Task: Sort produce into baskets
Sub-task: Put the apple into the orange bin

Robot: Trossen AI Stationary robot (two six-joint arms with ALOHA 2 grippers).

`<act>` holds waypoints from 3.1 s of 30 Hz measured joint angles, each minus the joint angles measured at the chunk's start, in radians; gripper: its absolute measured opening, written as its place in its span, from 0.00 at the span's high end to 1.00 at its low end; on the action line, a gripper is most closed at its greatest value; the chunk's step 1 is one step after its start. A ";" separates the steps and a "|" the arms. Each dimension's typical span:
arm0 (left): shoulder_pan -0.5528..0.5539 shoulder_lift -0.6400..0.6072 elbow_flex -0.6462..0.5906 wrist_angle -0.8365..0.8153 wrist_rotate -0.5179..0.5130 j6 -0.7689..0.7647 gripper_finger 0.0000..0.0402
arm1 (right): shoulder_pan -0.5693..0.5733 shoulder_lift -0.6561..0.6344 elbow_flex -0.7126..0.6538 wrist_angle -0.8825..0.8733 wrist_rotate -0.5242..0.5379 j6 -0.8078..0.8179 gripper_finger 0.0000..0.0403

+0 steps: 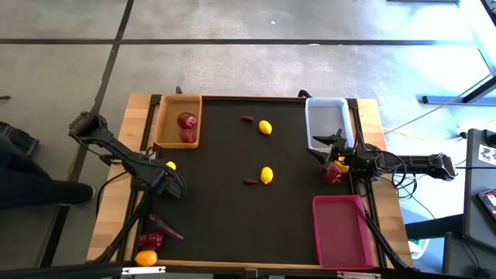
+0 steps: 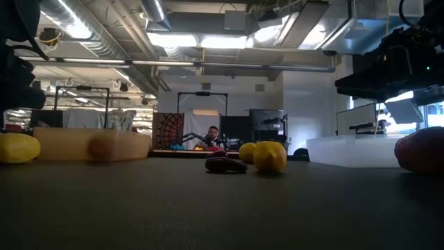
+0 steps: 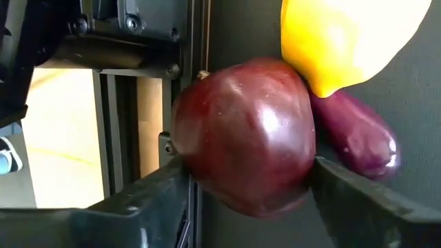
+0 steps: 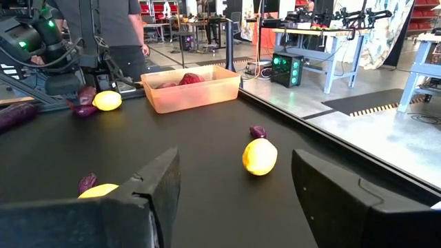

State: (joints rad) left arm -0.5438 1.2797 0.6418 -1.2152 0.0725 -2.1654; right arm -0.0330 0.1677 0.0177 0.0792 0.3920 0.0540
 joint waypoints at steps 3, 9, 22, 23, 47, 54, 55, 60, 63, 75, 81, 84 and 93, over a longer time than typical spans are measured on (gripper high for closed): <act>-0.006 0.000 0.000 0.000 0.002 0.002 0.40 | 0.000 0.000 0.000 0.000 0.000 0.000 0.41; -0.027 0.000 0.000 0.001 0.002 0.001 0.43 | 0.000 0.000 0.000 -0.001 0.000 0.000 0.41; -0.027 -0.002 0.107 0.002 -0.001 0.114 0.43 | 0.000 0.000 0.000 -0.002 0.000 0.000 0.41; -0.027 -0.002 0.122 0.002 -0.007 0.128 0.43 | 0.000 0.000 0.000 -0.002 0.000 0.000 0.41; 0.382 -0.145 0.256 -0.019 -0.382 0.634 0.42 | 0.000 0.000 0.000 -0.001 0.000 0.000 0.41; 0.573 -0.167 0.256 -0.035 -0.466 0.803 0.42 | 0.000 0.000 0.000 -0.001 0.001 0.000 0.41; 0.602 -0.167 0.256 -0.036 -0.468 0.824 0.42 | 0.000 0.000 0.000 -0.001 0.000 0.000 0.41; 0.747 -0.167 0.249 -0.045 -0.480 0.933 0.42 | 0.000 0.000 0.000 -0.006 0.000 0.000 0.41; 0.820 -0.167 0.249 -0.060 -0.493 0.990 0.42 | 0.000 0.000 0.000 -0.006 0.000 0.000 0.41; 1.015 -0.122 0.248 -0.051 -0.528 1.157 0.42 | 0.000 0.000 0.000 -0.010 0.000 0.000 0.41; 1.066 -0.063 0.230 -0.040 -0.522 1.222 0.42 | 0.000 0.000 0.001 -0.018 0.000 0.000 0.41; 1.085 -0.041 0.192 0.003 -0.516 1.243 0.41 | 0.000 0.000 0.001 -0.019 0.000 0.000 0.41; 1.105 -0.034 0.078 0.138 -0.452 1.305 0.41 | 0.000 0.000 0.001 -0.020 0.000 0.001 0.41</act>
State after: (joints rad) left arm 0.5610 1.2457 0.7194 -1.0772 -0.3793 -0.8605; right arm -0.0328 0.1680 0.0189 0.0593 0.3918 0.0550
